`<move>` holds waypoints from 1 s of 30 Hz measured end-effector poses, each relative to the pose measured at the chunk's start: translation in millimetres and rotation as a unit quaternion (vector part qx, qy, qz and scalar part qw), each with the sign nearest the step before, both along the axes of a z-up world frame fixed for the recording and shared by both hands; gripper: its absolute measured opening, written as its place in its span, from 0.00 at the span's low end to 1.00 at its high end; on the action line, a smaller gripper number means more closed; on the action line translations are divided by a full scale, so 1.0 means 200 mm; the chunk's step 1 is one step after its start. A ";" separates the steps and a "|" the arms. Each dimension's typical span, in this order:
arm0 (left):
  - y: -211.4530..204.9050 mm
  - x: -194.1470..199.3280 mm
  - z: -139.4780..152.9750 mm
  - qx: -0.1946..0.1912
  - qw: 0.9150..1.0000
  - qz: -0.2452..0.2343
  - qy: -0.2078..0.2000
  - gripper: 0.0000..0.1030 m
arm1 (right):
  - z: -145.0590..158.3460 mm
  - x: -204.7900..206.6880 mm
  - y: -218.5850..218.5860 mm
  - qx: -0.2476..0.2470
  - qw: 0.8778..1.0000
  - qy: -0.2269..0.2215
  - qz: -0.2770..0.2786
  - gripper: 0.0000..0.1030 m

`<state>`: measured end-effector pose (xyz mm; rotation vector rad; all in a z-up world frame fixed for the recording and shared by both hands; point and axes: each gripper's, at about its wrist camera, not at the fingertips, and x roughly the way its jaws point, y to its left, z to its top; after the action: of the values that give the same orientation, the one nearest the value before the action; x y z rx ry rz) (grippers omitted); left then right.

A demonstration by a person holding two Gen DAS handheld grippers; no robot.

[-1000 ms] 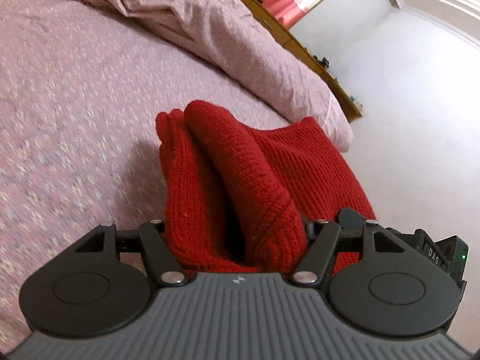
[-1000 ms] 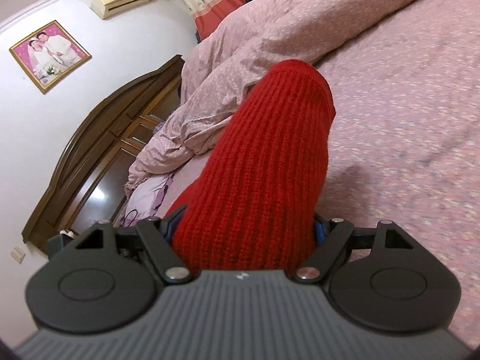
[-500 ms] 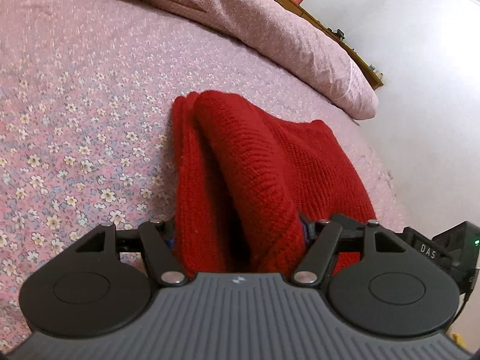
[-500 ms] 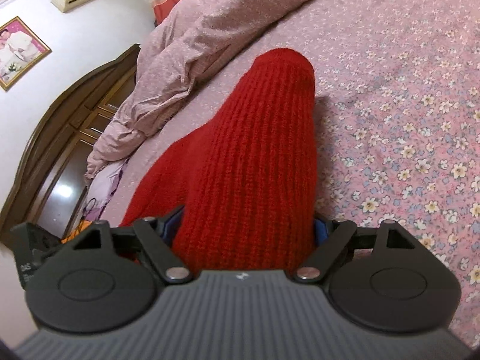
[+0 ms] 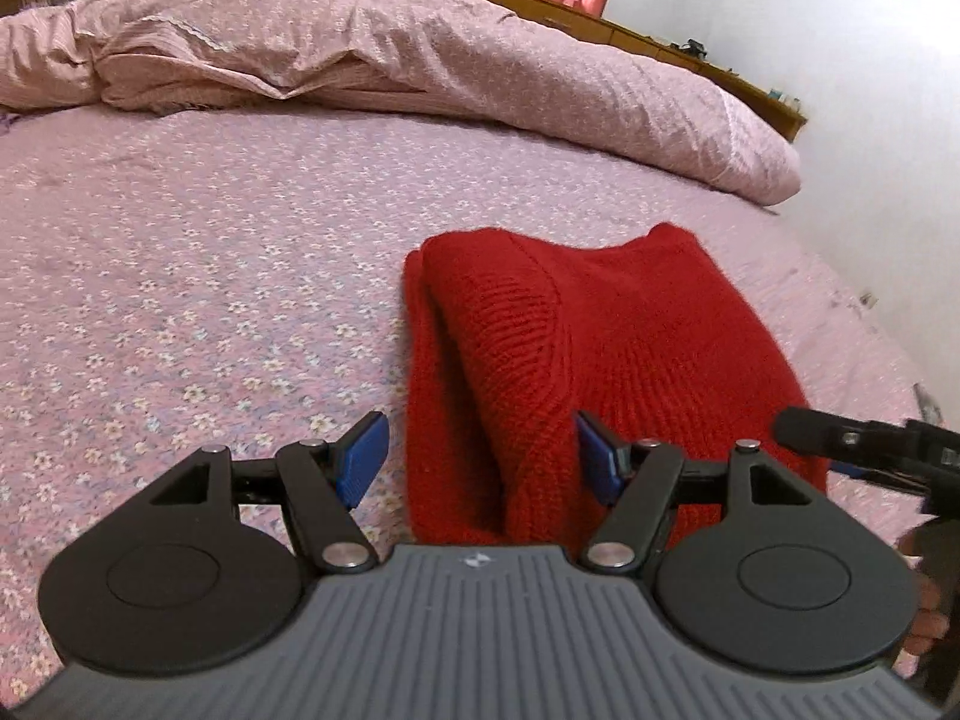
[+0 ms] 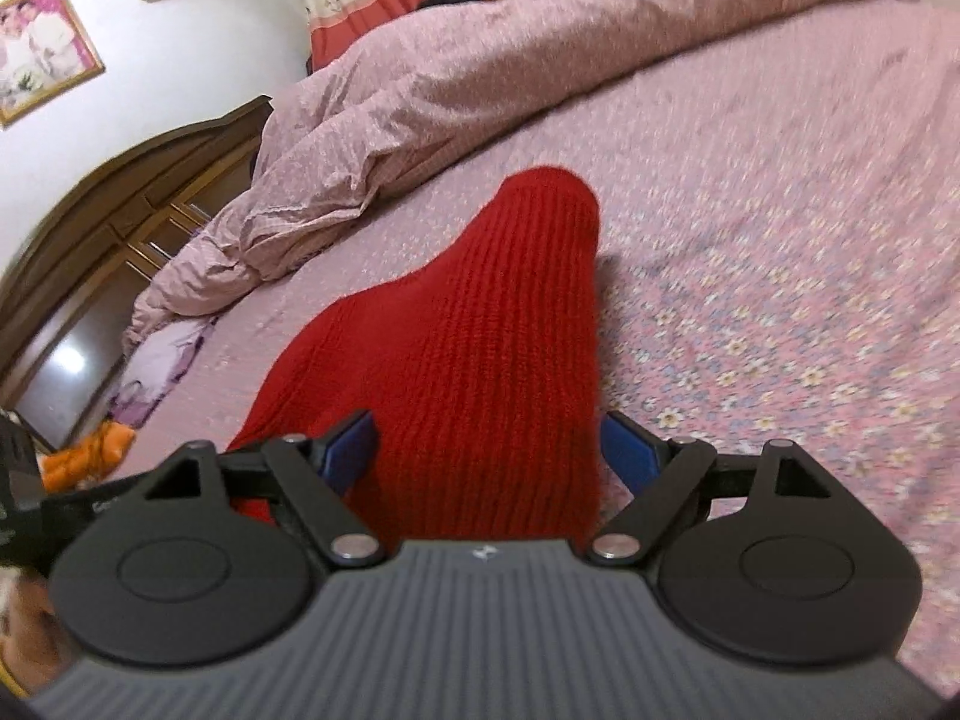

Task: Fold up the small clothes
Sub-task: 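Open both grippers and withdraw from the folded cardigan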

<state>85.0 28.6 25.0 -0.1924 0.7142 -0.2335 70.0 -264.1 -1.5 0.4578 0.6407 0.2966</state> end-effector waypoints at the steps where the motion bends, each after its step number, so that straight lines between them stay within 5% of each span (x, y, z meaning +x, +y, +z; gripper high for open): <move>1: 0.00 -0.01 -0.01 0.002 1.000 0.001 0.000 0.71 | 0.01 -0.02 0.01 -0.012 1.000 -0.005 -0.002 0.82; 5: 0.01 -0.01 -0.06 0.005 1.000 0.009 0.004 0.73 | -0.03 -0.04 0.03 -0.039 0.999 0.004 0.000 0.82; 11: 0.00 -0.01 -0.05 0.013 1.000 0.024 0.005 0.76 | -0.11 -0.01 0.03 -0.003 1.000 0.022 -0.009 0.82; 30: -0.15 -0.28 0.16 0.060 0.997 0.032 0.029 0.77 | 0.13 -0.29 0.08 -0.080 0.996 -0.022 -0.028 0.81</move>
<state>29.4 -0.7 56.6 -0.1076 0.7753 -0.1244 11.7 -248.0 25.1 0.3149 0.6022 0.2010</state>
